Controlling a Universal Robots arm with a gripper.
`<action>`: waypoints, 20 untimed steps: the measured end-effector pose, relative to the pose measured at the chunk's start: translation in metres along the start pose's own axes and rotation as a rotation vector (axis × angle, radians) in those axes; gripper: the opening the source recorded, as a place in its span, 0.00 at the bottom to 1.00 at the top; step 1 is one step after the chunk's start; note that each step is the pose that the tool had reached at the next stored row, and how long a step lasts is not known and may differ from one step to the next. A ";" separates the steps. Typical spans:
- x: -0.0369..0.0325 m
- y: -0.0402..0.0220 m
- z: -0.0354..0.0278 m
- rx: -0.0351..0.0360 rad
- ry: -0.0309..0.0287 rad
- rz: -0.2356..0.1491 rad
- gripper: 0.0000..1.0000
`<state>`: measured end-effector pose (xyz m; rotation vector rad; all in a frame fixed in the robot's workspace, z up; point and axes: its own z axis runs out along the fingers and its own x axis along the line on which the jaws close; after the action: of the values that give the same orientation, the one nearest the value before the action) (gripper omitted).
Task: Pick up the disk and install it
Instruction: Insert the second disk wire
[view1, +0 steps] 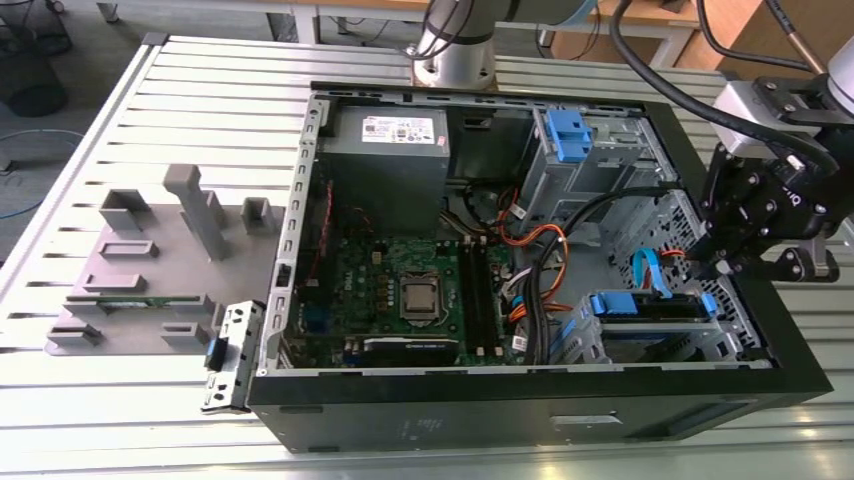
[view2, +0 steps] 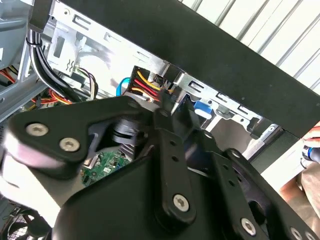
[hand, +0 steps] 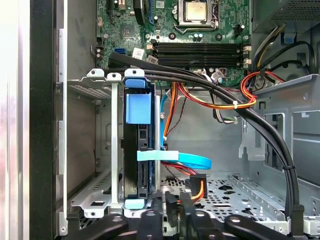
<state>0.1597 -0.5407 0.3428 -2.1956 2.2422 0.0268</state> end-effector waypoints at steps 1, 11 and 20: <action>0.0000 0.0000 0.0000 0.0000 -0.0001 0.000 0.23; 0.0000 0.0023 0.0000 0.0005 0.0006 0.000 0.16; 0.0018 0.0134 0.0002 0.0059 0.0006 -0.001 0.16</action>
<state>0.1462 -0.5422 0.3427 -2.1942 2.2386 0.0195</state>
